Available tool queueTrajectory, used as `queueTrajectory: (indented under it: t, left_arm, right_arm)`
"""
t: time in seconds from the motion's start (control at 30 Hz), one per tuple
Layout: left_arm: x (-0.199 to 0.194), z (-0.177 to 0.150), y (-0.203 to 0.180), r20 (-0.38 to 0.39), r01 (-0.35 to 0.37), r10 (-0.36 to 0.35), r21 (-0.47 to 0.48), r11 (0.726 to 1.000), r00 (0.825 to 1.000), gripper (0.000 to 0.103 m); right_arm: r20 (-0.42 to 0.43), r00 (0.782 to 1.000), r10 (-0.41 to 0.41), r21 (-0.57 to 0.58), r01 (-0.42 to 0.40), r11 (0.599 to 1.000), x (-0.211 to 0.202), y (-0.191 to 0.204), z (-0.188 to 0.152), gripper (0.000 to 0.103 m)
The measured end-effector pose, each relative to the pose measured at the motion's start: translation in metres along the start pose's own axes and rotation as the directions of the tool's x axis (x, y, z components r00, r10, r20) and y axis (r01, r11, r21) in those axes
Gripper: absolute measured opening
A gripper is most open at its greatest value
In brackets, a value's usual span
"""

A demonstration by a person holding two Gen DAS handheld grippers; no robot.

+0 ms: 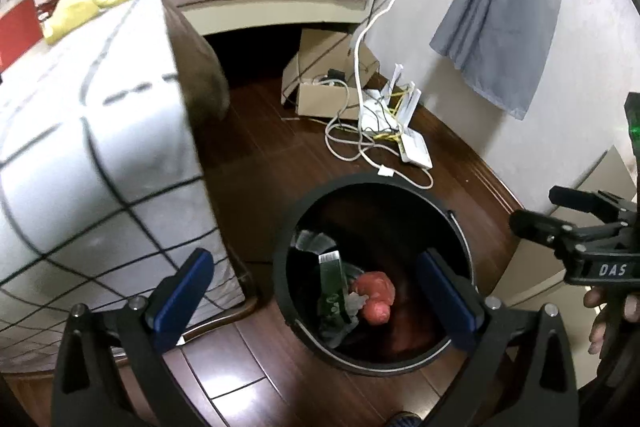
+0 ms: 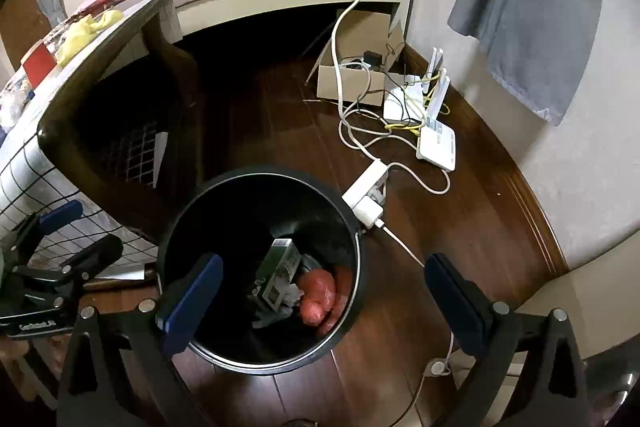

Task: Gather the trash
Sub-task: 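Grasp the blue paper cup with the left tool while the right tool grasps the red-white cup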

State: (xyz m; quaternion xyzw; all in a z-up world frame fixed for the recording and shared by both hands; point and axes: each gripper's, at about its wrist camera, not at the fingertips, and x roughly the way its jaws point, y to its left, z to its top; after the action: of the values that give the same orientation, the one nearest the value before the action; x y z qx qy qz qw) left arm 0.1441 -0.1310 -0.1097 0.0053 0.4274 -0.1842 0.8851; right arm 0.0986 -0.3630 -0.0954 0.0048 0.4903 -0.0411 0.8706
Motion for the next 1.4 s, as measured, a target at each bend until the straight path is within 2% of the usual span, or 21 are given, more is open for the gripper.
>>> queueTrajectory:
  t: [0.4, 0.73, 0.9, 1.13, 1.2, 1.3, 1.4]
  left_arm:
    - [-0.059, 0.01, 0.021, 0.115, -0.047, 0.052, -0.044, 0.998, 0.992, 0.102]
    - [-0.106, 0.02, 0.065, 0.21, -0.129, 0.149, -0.108, 0.986, 0.966, 0.102]
    - [-0.125, 0.018, 0.097, 0.233, -0.179, 0.212, -0.154, 0.972, 0.949, 0.102]
    - [-0.158, 0.005, 0.162, 0.248, -0.262, 0.319, -0.239, 0.935, 0.915, 0.102]
    - [-0.168, 0.0, 0.184, 0.245, -0.291, 0.358, -0.272, 0.917, 0.901, 0.102]
    - [-0.182, -0.008, 0.214, 0.237, -0.322, 0.403, -0.318, 0.892, 0.884, 0.102]
    - [-0.193, -0.016, 0.244, 0.223, -0.351, 0.447, -0.364, 0.863, 0.866, 0.102]
  right_arm:
    - [0.103, 0.994, 0.046, -0.061, -0.04, 0.997, -0.037, 0.037, 0.021, 0.102]
    - [0.195, 0.973, 0.127, -0.139, -0.101, 0.985, -0.066, 0.094, 0.044, 0.102]
    - [0.222, 0.954, 0.2, -0.172, -0.164, 0.971, -0.074, 0.131, 0.058, 0.102]
    - [0.277, 0.923, 0.266, -0.255, -0.196, 0.947, -0.077, 0.203, 0.076, 0.102]
    - [0.265, 0.919, 0.292, -0.274, -0.218, 0.937, -0.076, 0.224, 0.079, 0.102]
    - [0.235, 0.924, 0.302, -0.279, -0.233, 0.932, -0.073, 0.256, 0.087, 0.102]
    - [0.245, 0.911, 0.332, -0.296, -0.256, 0.921, -0.074, 0.277, 0.093, 0.102]
